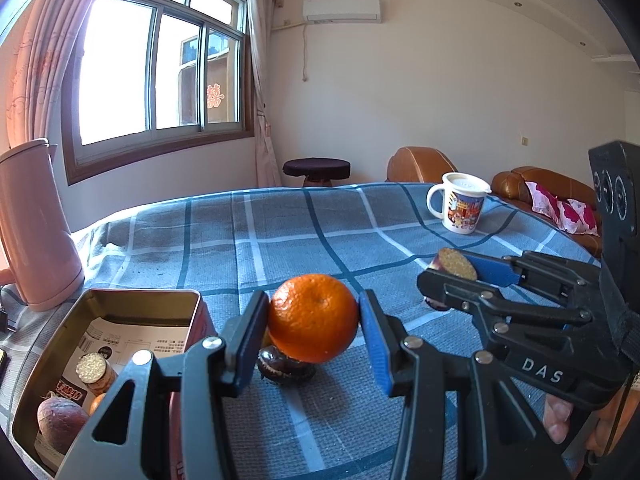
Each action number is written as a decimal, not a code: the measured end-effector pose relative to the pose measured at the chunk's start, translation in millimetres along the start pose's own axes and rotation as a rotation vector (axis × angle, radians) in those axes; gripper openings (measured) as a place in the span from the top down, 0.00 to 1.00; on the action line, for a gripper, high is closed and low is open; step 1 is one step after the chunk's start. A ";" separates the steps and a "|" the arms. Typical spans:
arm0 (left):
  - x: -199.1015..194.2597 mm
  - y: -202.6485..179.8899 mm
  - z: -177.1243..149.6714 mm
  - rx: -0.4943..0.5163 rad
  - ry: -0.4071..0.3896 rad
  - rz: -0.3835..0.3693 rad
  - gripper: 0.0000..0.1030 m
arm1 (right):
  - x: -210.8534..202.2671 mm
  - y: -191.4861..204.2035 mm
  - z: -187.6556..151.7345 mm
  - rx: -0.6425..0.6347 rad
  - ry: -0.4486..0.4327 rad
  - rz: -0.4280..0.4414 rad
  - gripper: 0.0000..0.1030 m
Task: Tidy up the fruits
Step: 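Lift and carry the orange and tuber piece toward the tin with both tools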
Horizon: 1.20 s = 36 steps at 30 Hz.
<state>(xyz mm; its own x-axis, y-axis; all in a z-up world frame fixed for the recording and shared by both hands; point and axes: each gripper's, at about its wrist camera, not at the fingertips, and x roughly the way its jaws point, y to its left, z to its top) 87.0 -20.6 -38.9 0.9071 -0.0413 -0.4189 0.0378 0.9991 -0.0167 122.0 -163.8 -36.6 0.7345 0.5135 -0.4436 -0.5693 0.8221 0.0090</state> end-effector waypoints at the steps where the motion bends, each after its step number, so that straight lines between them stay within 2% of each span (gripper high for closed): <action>1: -0.7 0.1 -0.2 0.000 -0.003 0.000 0.53 | -0.7 0.1 0.0 0.000 -0.004 0.000 0.65; 36: -26.7 -3.0 -3.3 0.015 -0.136 0.024 0.53 | -24.8 2.5 -1.9 -0.014 -0.132 -0.012 0.65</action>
<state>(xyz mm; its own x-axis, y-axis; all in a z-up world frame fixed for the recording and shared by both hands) 61.2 -22.4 -30.6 0.9562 -0.0177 -0.2921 0.0202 0.9998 0.0056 101.6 -174.9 -27.3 0.7830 0.5322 -0.3219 -0.5644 0.8255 -0.0081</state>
